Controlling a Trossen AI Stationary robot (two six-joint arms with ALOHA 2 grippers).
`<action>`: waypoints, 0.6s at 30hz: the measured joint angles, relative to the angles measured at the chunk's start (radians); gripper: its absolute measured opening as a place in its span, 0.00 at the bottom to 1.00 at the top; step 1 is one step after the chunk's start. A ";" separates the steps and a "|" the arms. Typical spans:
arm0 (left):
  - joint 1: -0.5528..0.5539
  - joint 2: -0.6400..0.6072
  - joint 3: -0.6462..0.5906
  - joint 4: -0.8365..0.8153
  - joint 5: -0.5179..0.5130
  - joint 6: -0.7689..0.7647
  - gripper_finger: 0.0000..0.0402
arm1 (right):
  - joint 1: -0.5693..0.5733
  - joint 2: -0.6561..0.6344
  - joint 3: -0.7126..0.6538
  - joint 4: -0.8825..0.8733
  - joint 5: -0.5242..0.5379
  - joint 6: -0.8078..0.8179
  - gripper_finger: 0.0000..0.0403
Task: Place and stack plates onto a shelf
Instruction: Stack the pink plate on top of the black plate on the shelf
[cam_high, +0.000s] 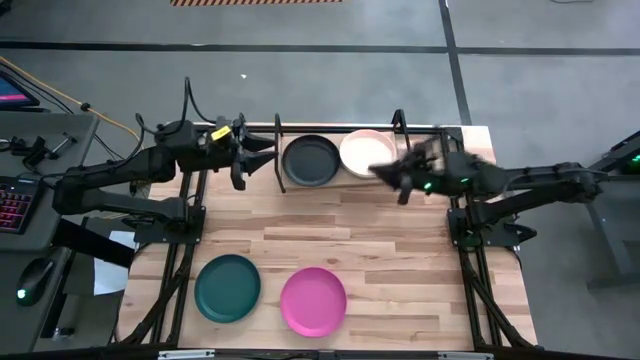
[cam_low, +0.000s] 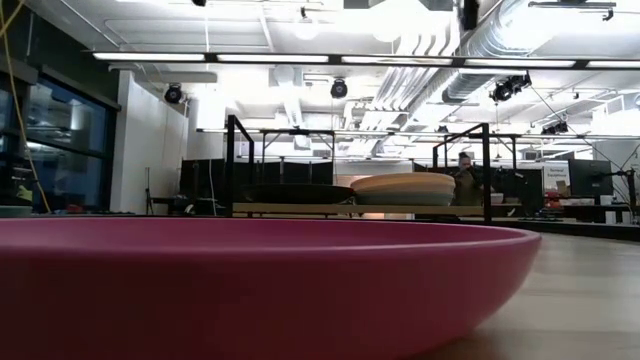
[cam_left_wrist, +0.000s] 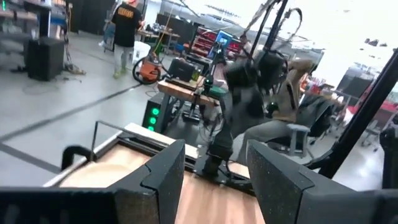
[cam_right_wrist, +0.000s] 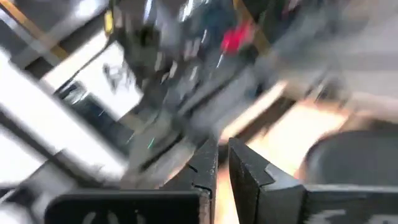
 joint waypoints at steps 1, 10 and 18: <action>0.000 0.000 0.000 -0.007 0.000 -0.011 0.40 | 0.018 0.034 0.000 -0.010 -0.034 0.044 0.08; 0.000 0.001 0.000 -0.009 0.000 -0.009 0.40 | 0.187 0.400 0.124 -0.347 -0.304 0.226 0.32; 0.000 0.001 0.000 -0.010 0.001 -0.009 0.40 | 0.201 0.669 0.212 -0.390 -0.491 0.280 0.47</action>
